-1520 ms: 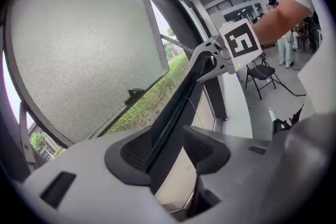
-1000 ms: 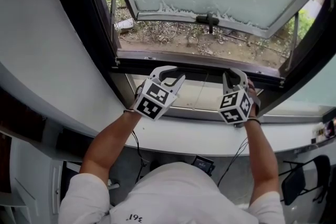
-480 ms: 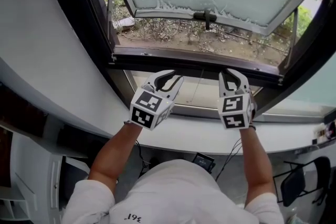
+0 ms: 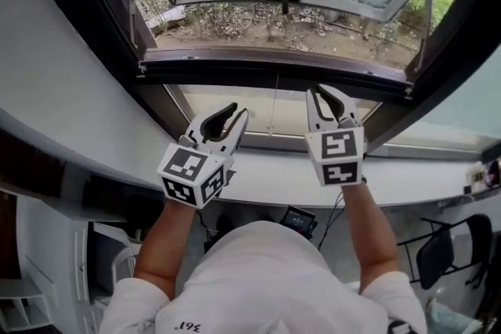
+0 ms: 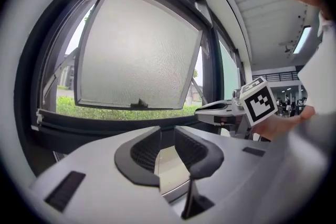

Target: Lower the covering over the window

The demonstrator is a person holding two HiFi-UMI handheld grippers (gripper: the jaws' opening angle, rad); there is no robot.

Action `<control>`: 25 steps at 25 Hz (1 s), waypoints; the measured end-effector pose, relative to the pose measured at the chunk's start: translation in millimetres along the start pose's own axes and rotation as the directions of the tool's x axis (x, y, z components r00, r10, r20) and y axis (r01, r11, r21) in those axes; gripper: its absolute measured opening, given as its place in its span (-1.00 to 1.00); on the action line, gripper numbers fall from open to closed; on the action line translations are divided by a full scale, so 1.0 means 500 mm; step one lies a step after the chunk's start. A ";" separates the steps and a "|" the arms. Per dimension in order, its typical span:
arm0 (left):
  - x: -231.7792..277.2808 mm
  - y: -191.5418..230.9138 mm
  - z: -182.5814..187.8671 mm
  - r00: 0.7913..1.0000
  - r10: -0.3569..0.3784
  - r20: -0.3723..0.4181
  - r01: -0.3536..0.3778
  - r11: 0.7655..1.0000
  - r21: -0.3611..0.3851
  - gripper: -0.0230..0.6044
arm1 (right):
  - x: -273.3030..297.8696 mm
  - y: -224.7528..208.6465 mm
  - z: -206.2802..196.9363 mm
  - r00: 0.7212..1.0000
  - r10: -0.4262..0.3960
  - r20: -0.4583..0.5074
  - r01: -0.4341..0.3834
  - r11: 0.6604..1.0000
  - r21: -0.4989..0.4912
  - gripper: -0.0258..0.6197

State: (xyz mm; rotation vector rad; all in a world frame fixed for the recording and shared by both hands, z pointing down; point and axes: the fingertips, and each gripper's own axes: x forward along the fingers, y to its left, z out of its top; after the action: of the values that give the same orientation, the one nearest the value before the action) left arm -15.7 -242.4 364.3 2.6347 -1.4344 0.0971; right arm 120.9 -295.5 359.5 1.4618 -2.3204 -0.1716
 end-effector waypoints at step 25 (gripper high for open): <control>-0.195 -0.032 -0.100 0.989 -0.119 -0.090 0.116 0.992 -0.040 -0.71 | -0.082 0.189 -0.037 0.998 -0.005 -0.059 0.010 0.996 0.088 -0.76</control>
State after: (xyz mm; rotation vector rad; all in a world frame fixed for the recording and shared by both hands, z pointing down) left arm -54.8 -145.3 400.4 2.6424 -1.2377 0.1770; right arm 64.3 -214.7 394.8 1.4968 -2.3021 -0.0283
